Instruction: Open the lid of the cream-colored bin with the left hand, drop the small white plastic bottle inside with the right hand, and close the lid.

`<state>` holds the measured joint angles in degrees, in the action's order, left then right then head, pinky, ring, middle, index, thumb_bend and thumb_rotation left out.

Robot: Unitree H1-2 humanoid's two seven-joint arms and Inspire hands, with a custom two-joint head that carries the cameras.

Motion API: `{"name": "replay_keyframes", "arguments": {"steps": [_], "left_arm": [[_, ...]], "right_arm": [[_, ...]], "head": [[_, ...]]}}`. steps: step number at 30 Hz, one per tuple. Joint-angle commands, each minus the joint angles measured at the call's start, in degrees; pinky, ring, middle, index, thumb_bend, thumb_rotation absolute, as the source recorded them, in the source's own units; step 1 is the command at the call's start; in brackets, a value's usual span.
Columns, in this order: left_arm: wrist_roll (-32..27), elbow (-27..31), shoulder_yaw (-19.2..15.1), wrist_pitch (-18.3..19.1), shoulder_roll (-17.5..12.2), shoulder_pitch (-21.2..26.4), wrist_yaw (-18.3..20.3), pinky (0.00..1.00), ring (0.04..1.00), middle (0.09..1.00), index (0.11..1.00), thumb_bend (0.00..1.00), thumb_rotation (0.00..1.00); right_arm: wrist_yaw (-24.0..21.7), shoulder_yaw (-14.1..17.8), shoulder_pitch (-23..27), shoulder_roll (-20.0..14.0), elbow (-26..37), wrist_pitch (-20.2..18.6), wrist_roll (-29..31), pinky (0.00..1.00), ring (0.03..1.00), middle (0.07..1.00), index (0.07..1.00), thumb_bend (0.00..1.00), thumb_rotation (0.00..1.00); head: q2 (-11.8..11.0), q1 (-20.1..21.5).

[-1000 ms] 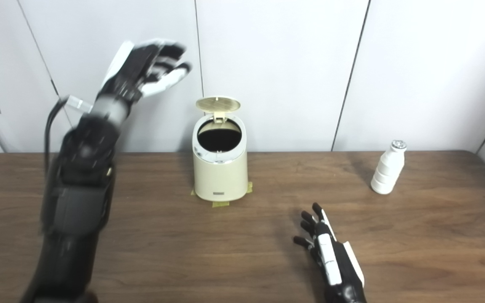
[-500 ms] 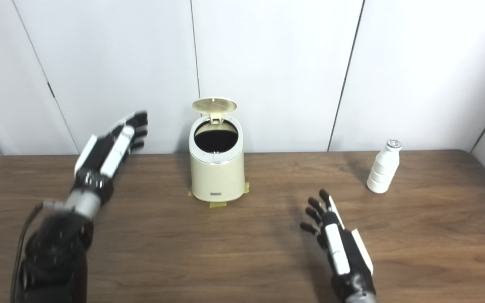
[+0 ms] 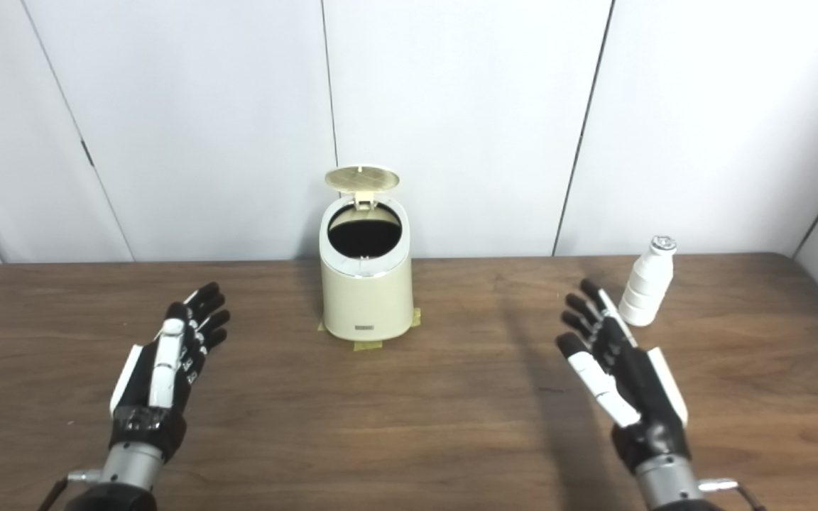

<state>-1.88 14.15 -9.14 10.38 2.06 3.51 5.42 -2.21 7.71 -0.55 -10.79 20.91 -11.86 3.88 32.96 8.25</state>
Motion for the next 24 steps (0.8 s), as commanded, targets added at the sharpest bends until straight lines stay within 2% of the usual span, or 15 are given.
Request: {"name": "replay_keyframes", "arguments": {"steps": [1,6,8,10,11,14,17,20,24], "left_arm": [[-1.9,0.3,-0.3,-2.8,0.3,0.5,-1.1,0.88,0.894,0.912,0.921,0.53,0.96],[-3.9,-0.1,0.1,-3.4,-0.2,-0.6,-1.5,0.9,0.918,0.926,0.939,0.5,0.94],[-3.9,-0.3,0.4,-3.5,-0.5,-0.9,-1.5,0.92,0.926,0.935,0.954,0.51,0.95],[-4.0,-0.5,0.5,-3.7,-0.8,-1.2,-1.6,0.93,0.929,0.94,0.962,0.51,0.96],[-3.9,-0.6,0.5,-3.6,-1.0,-1.3,-1.7,0.93,0.929,0.941,0.964,0.51,0.95],[-4.9,-0.7,0.1,-2.7,-1.4,-1.5,-1.7,0.95,0.938,0.95,0.973,0.53,0.91],[-6.3,-0.6,-0.1,-1.5,-2.1,-1.7,-1.3,0.99,0.966,0.975,0.997,0.53,0.91],[-7.2,-0.6,0.0,-0.9,-2.5,-1.6,-1.5,1.0,0.966,0.976,1.0,0.51,0.88],[-8.0,-0.3,0.2,-0.5,-2.9,-1.5,-1.6,1.0,0.963,0.97,0.998,0.52,0.83]], "right_arm": [[0.9,1.3,2.6,-1.1,1.5,0.9,-0.8,0.79,0.886,0.905,0.92,0.69,0.48],[2.8,3.6,4.0,-2.9,0.4,1.1,-3.9,0.74,0.856,0.892,0.914,0.72,0.4],[3.2,4.2,4.4,-3.5,0.6,0.7,-4.7,0.73,0.842,0.881,0.905,0.69,0.35],[3.2,4.7,4.7,-3.7,2.0,-0.8,-4.7,0.73,0.839,0.876,0.9,0.69,0.32],[3.3,4.9,4.9,-4.0,3.0,-1.8,-5.2,0.74,0.839,0.874,0.899,0.68,0.31],[4.3,5.0,5.5,-5.4,5.0,-4.1,-10.6,0.72,0.814,0.857,0.883,0.71,0.37],[4.6,5.2,6.4,-6.2,6.0,-4.9,-13.3,0.69,0.795,0.841,0.865,0.69,0.26],[5.3,5.2,8.0,-6.6,7.1,-7.8,-16.5,0.68,0.777,0.82,0.855,0.69,0.2],[5.9,5.9,9.8,-7.1,7.2,-11.4,-19.5,0.69,0.792,0.821,0.85,0.73,0.22]], "head": [[0.0,0.1],[0.0,3.7],[0.0,4.7],[0.0,5.3],[0.0,7.0],[-0.1,9.5],[-0.2,11.5],[-0.3,13.1],[-0.4,14.6]]}}
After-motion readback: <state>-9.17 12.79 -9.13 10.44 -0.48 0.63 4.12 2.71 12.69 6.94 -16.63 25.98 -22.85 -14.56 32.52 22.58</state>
